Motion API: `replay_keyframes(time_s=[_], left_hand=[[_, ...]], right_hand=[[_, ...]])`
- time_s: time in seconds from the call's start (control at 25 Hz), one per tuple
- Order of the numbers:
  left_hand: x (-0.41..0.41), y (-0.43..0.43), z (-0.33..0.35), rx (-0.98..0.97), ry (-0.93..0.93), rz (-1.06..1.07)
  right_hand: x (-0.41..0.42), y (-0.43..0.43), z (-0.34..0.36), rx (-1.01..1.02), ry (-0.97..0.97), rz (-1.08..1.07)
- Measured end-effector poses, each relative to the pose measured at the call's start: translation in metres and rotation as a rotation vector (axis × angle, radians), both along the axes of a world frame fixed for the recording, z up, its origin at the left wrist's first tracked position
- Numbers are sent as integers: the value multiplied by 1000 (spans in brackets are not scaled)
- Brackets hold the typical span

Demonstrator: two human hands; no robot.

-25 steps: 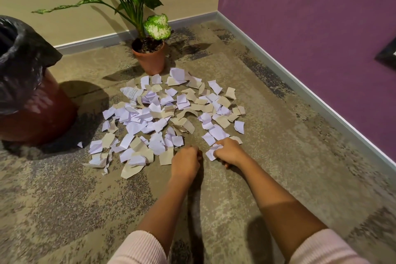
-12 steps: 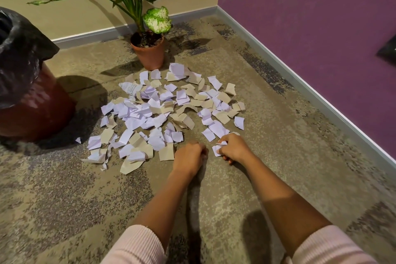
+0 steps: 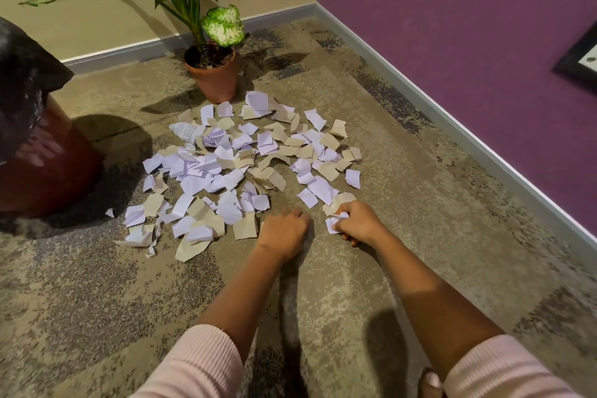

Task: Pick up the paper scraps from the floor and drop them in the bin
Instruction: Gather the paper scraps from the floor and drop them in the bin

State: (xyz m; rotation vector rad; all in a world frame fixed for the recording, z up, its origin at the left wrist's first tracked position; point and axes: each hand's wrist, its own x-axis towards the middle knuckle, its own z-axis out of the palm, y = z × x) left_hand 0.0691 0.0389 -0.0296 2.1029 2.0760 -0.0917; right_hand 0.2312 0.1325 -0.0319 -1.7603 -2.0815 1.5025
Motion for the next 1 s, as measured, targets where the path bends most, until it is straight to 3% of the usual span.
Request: replay_keyframes(time_s=[0.36,0.76,1.0], left_hand=[[32,-18,-6,-32,-433,-42],[46,-6,-3,-88,-340,29],[52,-13,6,-77,-174,-34]], right_hand=[[15,4,2,-36,78,-84],[22,5,3,3,45,-66],[20,5,1,-1,44,-68]])
